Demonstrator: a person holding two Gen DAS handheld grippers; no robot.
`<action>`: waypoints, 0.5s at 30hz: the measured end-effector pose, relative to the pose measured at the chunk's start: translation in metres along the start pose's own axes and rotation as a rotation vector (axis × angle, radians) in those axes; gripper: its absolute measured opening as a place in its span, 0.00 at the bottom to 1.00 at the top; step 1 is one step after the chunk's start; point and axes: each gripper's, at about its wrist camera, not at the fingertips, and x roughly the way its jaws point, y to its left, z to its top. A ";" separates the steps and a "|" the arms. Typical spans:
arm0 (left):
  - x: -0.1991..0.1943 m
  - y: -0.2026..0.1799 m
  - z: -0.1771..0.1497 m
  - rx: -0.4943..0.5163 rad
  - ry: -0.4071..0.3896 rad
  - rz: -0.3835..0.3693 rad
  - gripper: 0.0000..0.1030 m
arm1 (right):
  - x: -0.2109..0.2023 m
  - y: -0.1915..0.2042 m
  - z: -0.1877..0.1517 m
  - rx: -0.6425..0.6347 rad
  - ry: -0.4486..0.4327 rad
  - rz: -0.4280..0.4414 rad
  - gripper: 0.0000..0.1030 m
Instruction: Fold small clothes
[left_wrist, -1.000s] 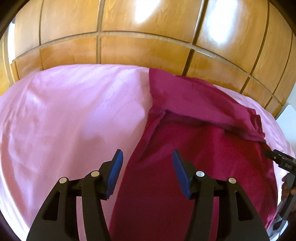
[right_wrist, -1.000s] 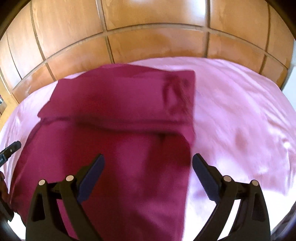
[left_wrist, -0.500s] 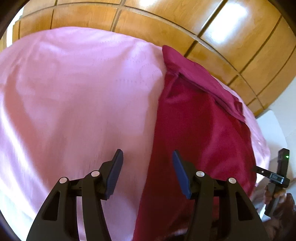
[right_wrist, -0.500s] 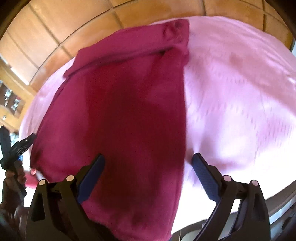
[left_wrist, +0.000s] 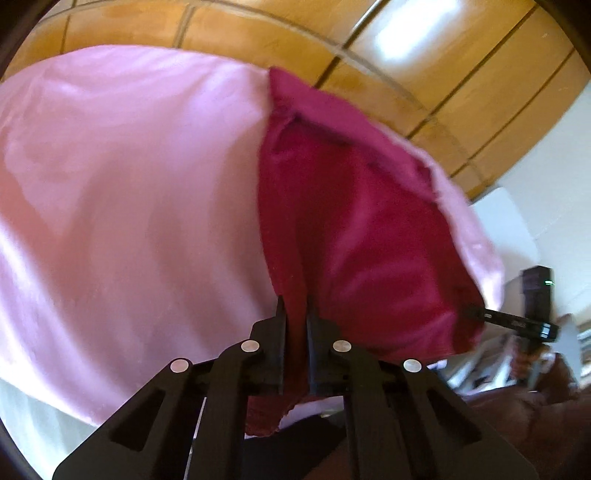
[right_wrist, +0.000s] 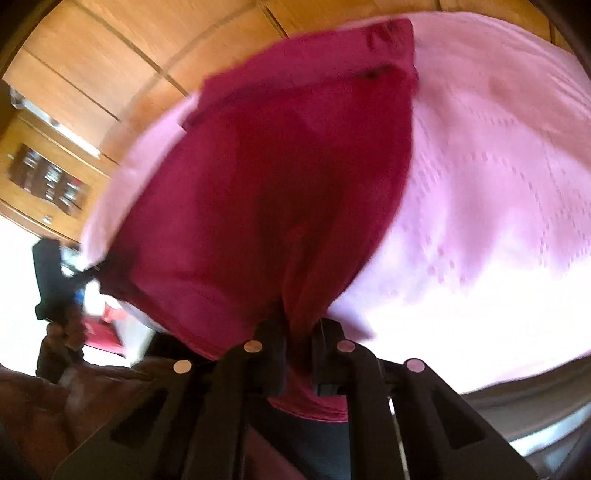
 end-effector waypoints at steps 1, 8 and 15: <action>-0.003 -0.001 0.006 -0.004 -0.012 -0.030 0.07 | -0.005 0.000 0.005 0.009 -0.020 0.024 0.08; -0.014 -0.010 0.058 -0.048 -0.120 -0.166 0.07 | -0.028 -0.021 0.056 0.147 -0.190 0.163 0.08; 0.024 -0.019 0.137 -0.073 -0.150 -0.152 0.07 | -0.018 -0.050 0.104 0.249 -0.270 0.126 0.07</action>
